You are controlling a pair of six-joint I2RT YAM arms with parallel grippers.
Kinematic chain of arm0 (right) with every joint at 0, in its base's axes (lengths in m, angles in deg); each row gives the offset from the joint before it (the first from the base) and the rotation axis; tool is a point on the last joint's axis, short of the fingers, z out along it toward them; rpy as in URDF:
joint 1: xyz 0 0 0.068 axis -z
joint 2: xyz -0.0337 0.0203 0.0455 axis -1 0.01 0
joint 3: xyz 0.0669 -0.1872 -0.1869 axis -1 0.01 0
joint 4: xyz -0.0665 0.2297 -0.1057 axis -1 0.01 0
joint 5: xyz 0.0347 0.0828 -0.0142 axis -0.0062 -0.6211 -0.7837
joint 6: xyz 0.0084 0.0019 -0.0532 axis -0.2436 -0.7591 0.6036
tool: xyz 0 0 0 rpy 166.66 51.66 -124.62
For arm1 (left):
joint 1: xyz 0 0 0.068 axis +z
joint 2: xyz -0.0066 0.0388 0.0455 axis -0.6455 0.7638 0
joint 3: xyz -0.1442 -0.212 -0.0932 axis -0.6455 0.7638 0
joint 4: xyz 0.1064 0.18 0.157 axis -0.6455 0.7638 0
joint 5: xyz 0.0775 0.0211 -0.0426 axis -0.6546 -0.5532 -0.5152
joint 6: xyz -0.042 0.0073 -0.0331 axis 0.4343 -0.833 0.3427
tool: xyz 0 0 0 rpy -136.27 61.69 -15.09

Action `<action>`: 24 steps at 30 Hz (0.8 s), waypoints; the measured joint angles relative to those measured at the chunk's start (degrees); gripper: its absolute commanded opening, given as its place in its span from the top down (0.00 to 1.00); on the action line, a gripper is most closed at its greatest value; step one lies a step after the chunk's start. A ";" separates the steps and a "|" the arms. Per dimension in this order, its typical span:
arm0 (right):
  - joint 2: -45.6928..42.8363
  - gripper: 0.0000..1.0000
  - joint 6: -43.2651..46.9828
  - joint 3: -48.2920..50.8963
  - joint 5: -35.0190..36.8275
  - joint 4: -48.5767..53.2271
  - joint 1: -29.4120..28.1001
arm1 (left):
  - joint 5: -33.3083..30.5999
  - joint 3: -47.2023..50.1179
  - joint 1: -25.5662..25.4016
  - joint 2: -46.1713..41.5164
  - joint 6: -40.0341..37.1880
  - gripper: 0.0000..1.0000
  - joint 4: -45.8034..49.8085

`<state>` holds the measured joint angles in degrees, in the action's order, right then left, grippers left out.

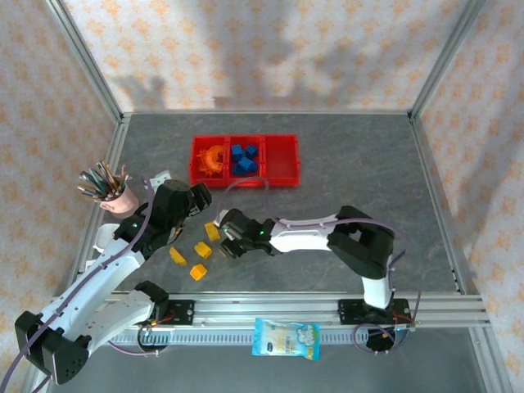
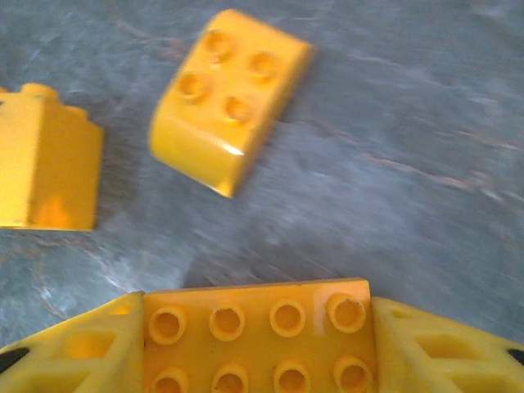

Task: Sort the legos into containers by color
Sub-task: Pick up the lego from the bottom-center of the table, then place the lego in the container.

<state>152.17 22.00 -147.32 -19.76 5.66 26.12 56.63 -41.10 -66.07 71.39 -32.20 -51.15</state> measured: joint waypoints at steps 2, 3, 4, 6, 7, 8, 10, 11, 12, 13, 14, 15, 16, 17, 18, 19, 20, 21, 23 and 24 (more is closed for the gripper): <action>-3.10 0.54 -1.42 0.87 0.35 1.09 2.16 | 1.03 0.00 0.00 0.13 -0.04 0.01 -0.31; -4.28 0.54 -2.03 0.90 0.68 1.64 3.23 | 1.57 -0.04 0.00 0.33 -0.13 0.01 -0.50; -5.49 0.54 -2.62 0.90 0.98 1.95 4.52 | 2.10 -0.15 0.00 0.72 -0.26 0.01 -0.85; -7.76 0.54 -3.65 0.87 1.68 2.86 7.21 | 2.95 -0.46 0.00 1.73 -0.50 0.01 -1.38; -8.85 0.53 -4.17 0.83 2.01 3.41 8.98 | 3.41 -0.66 0.00 2.40 -0.66 0.01 -1.88; -9.68 0.53 -4.76 0.52 2.27 4.11 10.82 | 3.65 -0.76 0.00 3.06 -0.90 0.01 -2.43; -10.25 0.53 -5.70 -0.94 2.75 5.60 14.47 | 4.26 -0.98 0.00 4.22 -1.33 0.01 -3.58; -10.21 0.52 -6.14 -2.14 2.97 6.27 16.46 | 4.70 -1.16 0.00 4.85 -1.51 0.01 -4.09; -10.12 0.52 -6.49 -3.26 3.30 6.86 18.18 | 5.01 -1.31 0.00 5.44 -1.55 0.01 -4.55; -9.94 0.52 -6.93 -4.61 3.82 7.48 19.91 | 5.31 -1.49 0.00 6.23 -1.77 0.01 -5.27; -9.51 0.52 -7.21 -6.47 4.46 7.98 21.73 | 5.57 -1.75 0.00 6.99 -1.97 0.01 -5.73; -8.79 0.52 -7.56 -8.41 5.22 8.48 23.10 | 5.88 -1.97 0.00 7.67 -2.10 0.01 -6.32; -7.65 0.52 -7.78 -10.82 6.01 8.70 24.41 | 6.25 -2.32 0.00 8.52 -2.45 0.01 -6.93; -6.32 0.52 -8.00 -12.98 6.71 8.68 25.49 | 6.43 -2.71 0.00 9.31 -2.67 0.01 -7.43; -5.01 0.52 -8.13 -14.93 7.23 8.66 26.34 | 6.51 -3.04 0.00 9.94 -2.91 0.01 -7.87; -3.50 0.53 -8.31 -16.85 7.74 8.70 27.23 | 6.58 -3.39 0.00 10.62 -3.04 0.01 -8.26; -1.84 0.53 -8.52 -18.86 8.20 8.96 28.13 | 6.62 -3.74 0.00 11.28 -3.13 0.01 -8.72; -0.13 0.52 -8.61 -20.61 8.55 9.16 28.83 | 6.62 -3.93 0.00 11.72 -3.28 0.01 -9.20; 3.41 0.52 -8.76 -23.96 9.29 9.55 30.08 | 6.64 -4.33 0.00 12.57 -3.48 0.01 -9.94; 5.31 0.51 -8.79 -25.53 9.64 9.86 30.73 | 6.67 -4.55 0.00 13.00 -3.52 0.00 -10.36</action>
<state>157.48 13.21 -172.85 -10.12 15.51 56.85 63.30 -45.65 -66.07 84.40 -35.72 -61.51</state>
